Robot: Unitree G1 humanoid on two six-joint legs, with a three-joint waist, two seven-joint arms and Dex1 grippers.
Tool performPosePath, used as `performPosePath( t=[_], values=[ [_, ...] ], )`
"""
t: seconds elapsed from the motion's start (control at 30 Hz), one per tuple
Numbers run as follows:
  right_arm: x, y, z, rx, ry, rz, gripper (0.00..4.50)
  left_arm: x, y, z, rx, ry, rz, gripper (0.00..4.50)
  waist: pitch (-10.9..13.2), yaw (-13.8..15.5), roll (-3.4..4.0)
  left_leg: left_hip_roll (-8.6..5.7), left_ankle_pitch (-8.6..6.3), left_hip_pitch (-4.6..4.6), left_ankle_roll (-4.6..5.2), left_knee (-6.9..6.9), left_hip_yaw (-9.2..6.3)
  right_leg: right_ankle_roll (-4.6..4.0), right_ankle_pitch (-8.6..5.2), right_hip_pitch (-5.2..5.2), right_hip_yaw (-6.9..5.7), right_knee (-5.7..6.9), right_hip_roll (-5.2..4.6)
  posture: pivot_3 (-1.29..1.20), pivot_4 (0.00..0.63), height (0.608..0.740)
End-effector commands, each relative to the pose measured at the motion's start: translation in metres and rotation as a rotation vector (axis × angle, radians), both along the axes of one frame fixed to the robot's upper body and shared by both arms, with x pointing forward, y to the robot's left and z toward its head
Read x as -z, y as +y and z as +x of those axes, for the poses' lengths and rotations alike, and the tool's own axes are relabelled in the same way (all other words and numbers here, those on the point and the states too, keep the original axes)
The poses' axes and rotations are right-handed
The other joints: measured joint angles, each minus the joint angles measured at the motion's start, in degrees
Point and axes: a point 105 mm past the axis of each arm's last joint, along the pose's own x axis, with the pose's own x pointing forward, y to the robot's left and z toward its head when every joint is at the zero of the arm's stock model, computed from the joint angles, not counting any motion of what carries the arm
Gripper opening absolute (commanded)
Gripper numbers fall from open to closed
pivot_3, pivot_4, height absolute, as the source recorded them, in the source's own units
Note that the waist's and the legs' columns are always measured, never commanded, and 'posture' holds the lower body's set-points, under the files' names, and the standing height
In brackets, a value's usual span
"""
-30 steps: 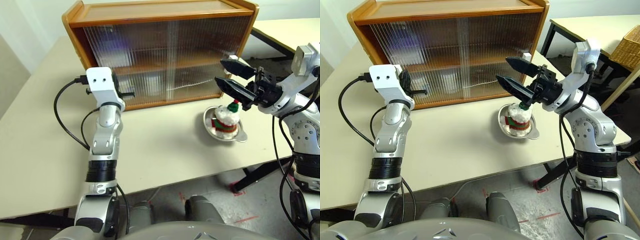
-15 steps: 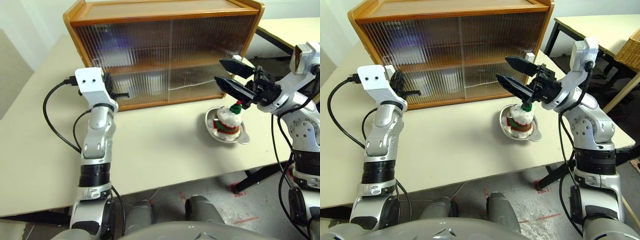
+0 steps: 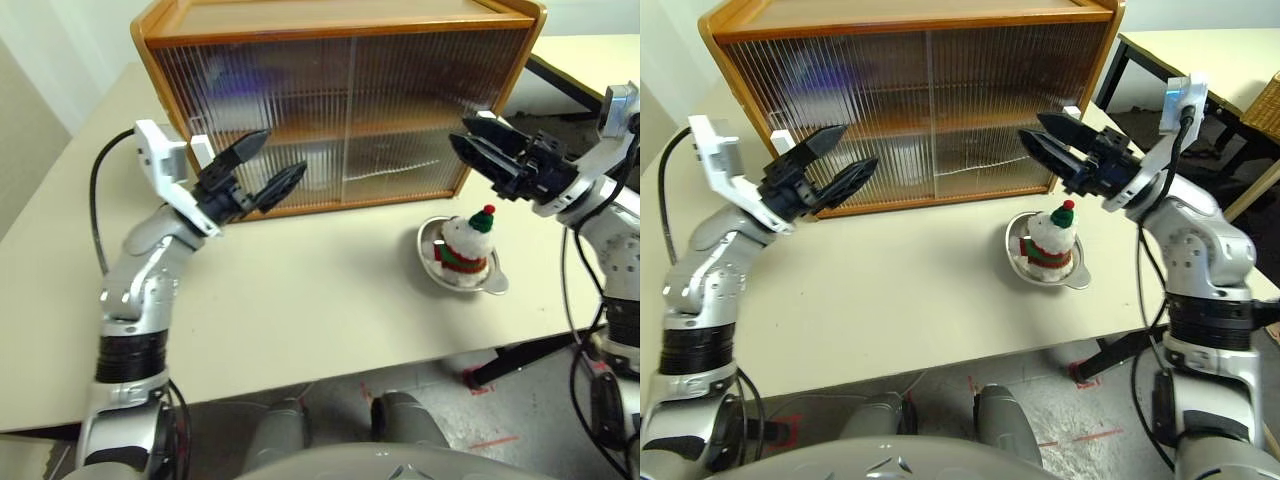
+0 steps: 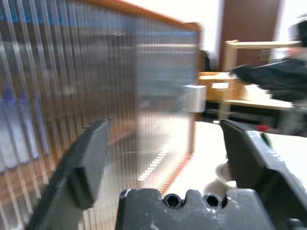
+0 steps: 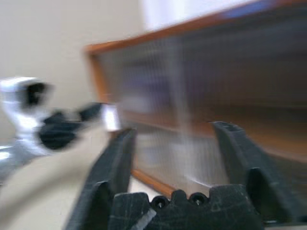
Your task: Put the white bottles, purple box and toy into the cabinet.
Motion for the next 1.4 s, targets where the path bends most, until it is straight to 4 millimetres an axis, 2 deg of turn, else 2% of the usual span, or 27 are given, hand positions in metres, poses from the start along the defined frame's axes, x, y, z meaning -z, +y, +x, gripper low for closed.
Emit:
performPosePath(
  t=[0.03, 0.17, 0.2, 0.37, 0.7, 1.03, 1.27, 1.4],
  values=[
    [0.009, -0.032, 0.007, 0.188, 0.032, -0.092, 2.01, -0.002, 0.007, -0.007, 0.086, 0.014, 0.006, 4.5, 0.0, 0.0, 0.0, 0.0, 0.0, 0.0, 0.0, 0.0, 0.0, 0.03, -0.02, 0.0, 0.0, 0.0, -0.01, -0.03, 0.0, 0.74],
    [0.015, -0.052, 0.013, 0.319, 0.061, -0.184, 0.35, -0.004, 0.015, -0.013, 0.117, 0.031, 0.007, 4.5, 0.0, 0.0, 0.0, -0.01, 0.0, 0.0, 0.0, 0.0, 0.01, 0.07, -0.05, 0.01, 0.01, 0.0, -0.02, -0.02, 0.0, 0.74],
    [0.016, -0.054, 0.015, 0.331, 0.081, -0.184, 0.05, -0.004, 0.016, -0.014, 0.119, 0.034, 0.006, 4.5, 0.0, -0.1, 0.0, -0.01, 0.0, 0.0, 0.0, 0.0, 0.02, 0.08, -0.05, 0.01, 0.01, 0.0, -0.02, -0.02, 0.0, 0.74],
    [0.025, -0.067, 0.04, 0.443, 0.168, -0.24, 0.02, -0.006, 0.014, -0.021, 0.128, 0.04, -0.032, 4.5, 0.0, -0.4, 0.0, 0.01, 0.03, 0.12, 0.04, 0.01, 0.08, 0.06, -0.02, 0.05, 0.08, 0.05, -0.01, -0.01, 0.0, 0.74],
    [0.037, -0.063, 0.071, 0.499, 0.238, -0.341, 0.02, -0.006, 0.015, -0.024, 0.101, 0.026, -0.042, 4.5, 0.0, 0.0, -0.01, 0.0, 0.04, 0.13, 0.06, 0.0, 0.07, 0.04, -0.03, 0.1, 0.09, 0.07, -0.01, 0.03, 0.0, 0.74],
    [0.038, -0.066, 0.087, 0.512, 0.254, -0.35, 0.02, -0.006, 0.014, -0.023, 0.093, 0.018, -0.047, 4.5, 0.0, 0.0, -0.01, -0.01, 0.04, 0.14, 0.07, -0.01, 0.05, 0.01, 0.0, 0.1, 0.08, 0.09, -0.01, 0.03, 0.0, 0.74],
    [0.036, -0.058, 0.096, 0.496, 0.242, -0.348, 0.02, -0.007, 0.011, -0.021, 0.097, 0.013, -0.056, 4.5, 0.0, 0.0, 0.0, 0.0, 0.04, 0.17, 0.07, -0.01, 0.05, -0.06, 0.04, 0.1, 0.08, 0.13, 0.01, 0.03, 0.0, 0.74],
    [0.035, -0.047, 0.1, 0.47, 0.235, -0.348, 0.02, -0.007, 0.01, -0.021, 0.1, 0.012, -0.059, 4.5, 0.0, -0.1, -0.01, 0.0, 0.04, 0.17, 0.07, 0.0, 0.06, -0.12, 0.08, 0.1, 0.09, 0.13, 0.01, 0.03, 0.0, 0.74]
  ],
)
